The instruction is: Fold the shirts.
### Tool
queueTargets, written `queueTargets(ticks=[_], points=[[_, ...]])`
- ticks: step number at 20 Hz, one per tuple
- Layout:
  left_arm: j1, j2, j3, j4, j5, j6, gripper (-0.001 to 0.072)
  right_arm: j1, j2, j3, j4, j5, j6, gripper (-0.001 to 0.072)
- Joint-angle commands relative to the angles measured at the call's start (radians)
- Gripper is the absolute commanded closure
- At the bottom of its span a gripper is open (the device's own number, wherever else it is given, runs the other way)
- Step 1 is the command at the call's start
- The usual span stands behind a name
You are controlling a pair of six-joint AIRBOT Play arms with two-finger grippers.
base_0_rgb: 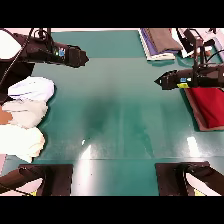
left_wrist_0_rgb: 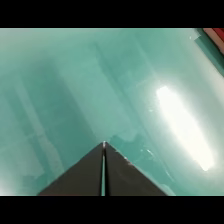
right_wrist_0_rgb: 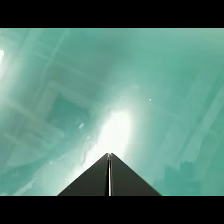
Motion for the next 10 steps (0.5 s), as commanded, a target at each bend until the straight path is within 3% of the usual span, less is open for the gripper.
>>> queueTargets(ticks=[1, 10], points=[[0.0, 0.001, 0.0, 0.0, 0.003, 0.0, 0.0679, 0.006, 0.028, 0.001, 0.001, -0.056, 0.001, 0.069], [0.0, 0.001, 0.0, -0.002, 0.087, 0.0, 0.0679, 0.006, 0.048, 0.0, 0.001, -0.08, 0.001, 0.0689]])
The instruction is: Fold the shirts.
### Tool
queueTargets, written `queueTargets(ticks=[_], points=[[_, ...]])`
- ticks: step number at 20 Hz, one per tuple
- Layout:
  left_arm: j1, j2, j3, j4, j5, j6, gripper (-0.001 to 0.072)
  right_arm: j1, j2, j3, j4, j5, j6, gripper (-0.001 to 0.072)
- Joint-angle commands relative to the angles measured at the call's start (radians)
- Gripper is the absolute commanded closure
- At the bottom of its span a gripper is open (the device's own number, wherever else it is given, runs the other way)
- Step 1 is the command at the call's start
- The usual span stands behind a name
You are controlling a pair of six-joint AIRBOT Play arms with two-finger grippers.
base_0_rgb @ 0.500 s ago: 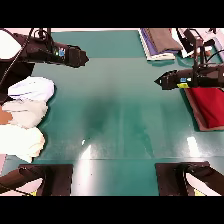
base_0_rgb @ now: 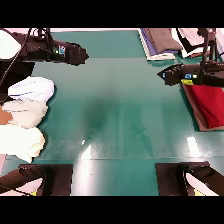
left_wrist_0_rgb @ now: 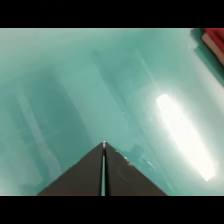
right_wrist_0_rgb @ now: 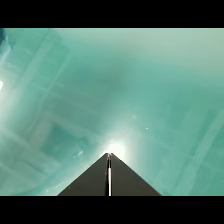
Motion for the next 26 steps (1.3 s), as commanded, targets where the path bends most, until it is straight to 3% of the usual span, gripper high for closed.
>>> queueTargets(ticks=[1, 4, 7, 9, 10, 11, 12, 14, 19, 26], points=[[0.0, 0.001, 0.0, -0.004, 0.066, -0.002, 0.0679, 0.0, 0.003, 0.0, 0.0, -0.006, 0.001, 0.0689], [0.009, 0.001, 0.002, 0.003, 0.168, 0.002, 0.0678, 0.0, 0.003, 0.0, 0.0, -0.006, 0.001, 0.0689], [0.046, 0.001, 0.003, 0.032, 0.186, 0.001, 0.0679, 0.0, 0.003, 0.0, 0.0, -0.006, 0.001, 0.0689], [0.073, 0.001, 0.003, 0.148, 0.171, 0.016, 0.0676, 0.0, 0.003, 0.0, 0.001, -0.006, 0.001, 0.0689], [0.091, 0.001, -0.001, 0.254, 0.146, 0.003, 0.057, 0.001, 0.003, 0.0, 0.001, -0.006, 0.001, 0.0689], [0.12, 0.0, -0.013, 0.351, 0.124, -0.046, 0.0216, 0.001, 0.003, 0.0, 0.001, -0.006, 0.001, 0.069], [0.155, 0.0, -0.035, 0.422, 0.112, -0.101, 0.0033, 0.001, 0.003, 0.0, 0.001, -0.007, 0.001, 0.0689], [0.246, -0.003, -0.117, 0.513, 0.105, -0.133, 0.0036, 0.001, 0.002, -0.002, 0.0, -0.006, 0.001, 0.0689], [0.419, -0.149, -0.287, 0.52, 0.107, -0.135, 0.0035, 0.001, -0.032, -0.001, 0.002, 0.019, 0.002, 0.0689], [0.506, -0.38, -0.29, 0.52, 0.095, -0.153, 0.0036, 0.003, -0.103, -0.001, 0.009, 0.035, 0.002, 0.0689]])
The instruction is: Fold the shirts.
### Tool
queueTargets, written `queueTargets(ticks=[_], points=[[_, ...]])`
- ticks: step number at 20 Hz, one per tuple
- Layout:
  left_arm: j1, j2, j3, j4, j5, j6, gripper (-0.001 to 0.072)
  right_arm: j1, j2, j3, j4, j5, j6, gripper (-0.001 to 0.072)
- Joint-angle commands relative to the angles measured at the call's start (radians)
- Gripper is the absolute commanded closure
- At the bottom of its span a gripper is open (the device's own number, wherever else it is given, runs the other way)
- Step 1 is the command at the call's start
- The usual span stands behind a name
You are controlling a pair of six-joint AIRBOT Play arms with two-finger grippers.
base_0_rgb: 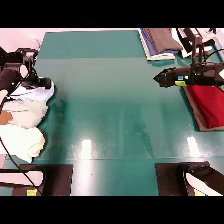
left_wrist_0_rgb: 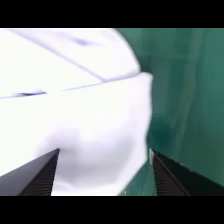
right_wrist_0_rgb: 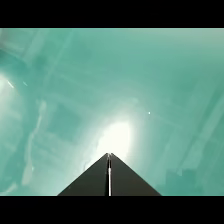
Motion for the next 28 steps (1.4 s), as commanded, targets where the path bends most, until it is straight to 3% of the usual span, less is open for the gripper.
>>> queueTargets(ticks=[1, 2, 3, 4, 5, 10, 13, 15, 19, 23, 25, 28], points=[[0.026, -0.061, -0.007, 0.007, -0.006, -0.01, 0.0048, 0.001, -0.023, 0.0, 0.002, 0.004, 0.0, 0.0689], [0.026, -0.053, 0.002, 0.007, -0.012, -0.008, 0.0271, 0.001, -0.023, 0.0, 0.001, 0.001, 0.0, 0.0689], [0.026, -0.042, 0.02, 0.007, -0.023, -0.007, 0.0575, 0.001, -0.022, 0.002, 0.002, -0.004, 0.0, 0.0689], [0.027, -0.029, 0.045, 0.008, -0.034, -0.005, 0.0671, 0.001, -0.021, 0.003, 0.002, -0.01, 0.0, 0.0689], [0.027, -0.011, 0.08, 0.007, -0.055, -0.005, 0.0679, 0.001, -0.015, 0.003, 0.001, -0.021, 0.0, 0.069], [-0.031, 0.215, 0.327, -0.011, -0.103, 0.053, 0.068, 0.0, 0.097, 0.003, 0.001, -0.151, 0.004, 0.069], [-0.171, 0.367, 0.454, -0.028, -0.142, 0.131, 0.068, -0.011, 0.166, 0.006, 0.001, -0.209, 0.067, 0.069], [-0.298, 0.423, 0.498, -0.04, -0.17, 0.158, 0.0681, -0.044, 0.172, 0.054, 0.001, -0.169, 0.071, 0.069], [-0.574, 0.402, 0.502, -0.11, -0.231, 0.186, 0.068, -0.125, 0.11, 0.247, 0.0, -0.054, 0.071, 0.069], [-0.801, 0.237, 0.502, -0.303, -0.209, 0.304, 0.0672, -0.163, 0.039, 0.402, 0.0, 0.029, 0.071, 0.069], [-0.851, 0.145, 0.502, -0.391, -0.161, 0.308, 0.0124, -0.163, 0.01, 0.453, 0.0, 0.076, 0.071, 0.069], [-0.796, 0.08, 0.503, -0.406, -0.168, 0.252, 0.0118, -0.162, -0.011, 0.489, 0.0, 0.137, 0.071, 0.069]])
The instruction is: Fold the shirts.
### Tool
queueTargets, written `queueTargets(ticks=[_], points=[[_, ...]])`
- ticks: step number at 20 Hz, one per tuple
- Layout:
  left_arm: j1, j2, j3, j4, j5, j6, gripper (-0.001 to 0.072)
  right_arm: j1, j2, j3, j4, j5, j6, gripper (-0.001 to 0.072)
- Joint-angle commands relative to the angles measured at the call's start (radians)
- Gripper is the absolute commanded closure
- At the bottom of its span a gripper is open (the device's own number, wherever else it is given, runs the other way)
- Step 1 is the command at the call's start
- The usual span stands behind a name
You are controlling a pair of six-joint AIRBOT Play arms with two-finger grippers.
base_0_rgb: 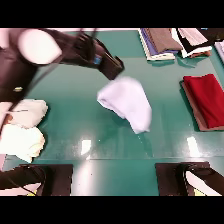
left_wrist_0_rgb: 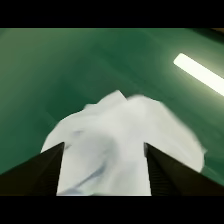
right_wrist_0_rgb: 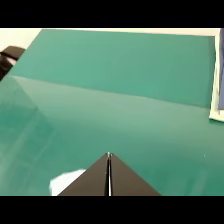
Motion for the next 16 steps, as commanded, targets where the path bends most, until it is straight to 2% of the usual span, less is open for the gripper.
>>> queueTargets(ticks=[1, 5, 10, 12, 16], points=[[0.042, -0.078, 0.001, -0.07, -0.01, -0.052, 0.0118, -0.004, -0.023, 0.05, 0.0, 0.076, 0.001, 0.069], [0.236, -0.086, -0.106, -0.087, -0.032, -0.146, 0.0118, -0.004, -0.024, 0.05, 0.0, 0.081, 0.001, 0.069], [0.307, -0.151, -0.411, -0.187, 0.093, -0.151, 0.0118, -0.005, -0.024, 0.049, 0.0, 0.085, 0.001, 0.069], [0.305, -0.219, -0.45, -0.267, 0.152, -0.135, 0.0118, -0.005, -0.024, 0.048, -0.002, 0.093, 0.001, 0.069], [0.305, -0.327, -0.451, -0.495, 0.27, -0.041, 0.0118, -0.005, -0.024, 0.048, -0.008, 0.108, 0.001, 0.069]])
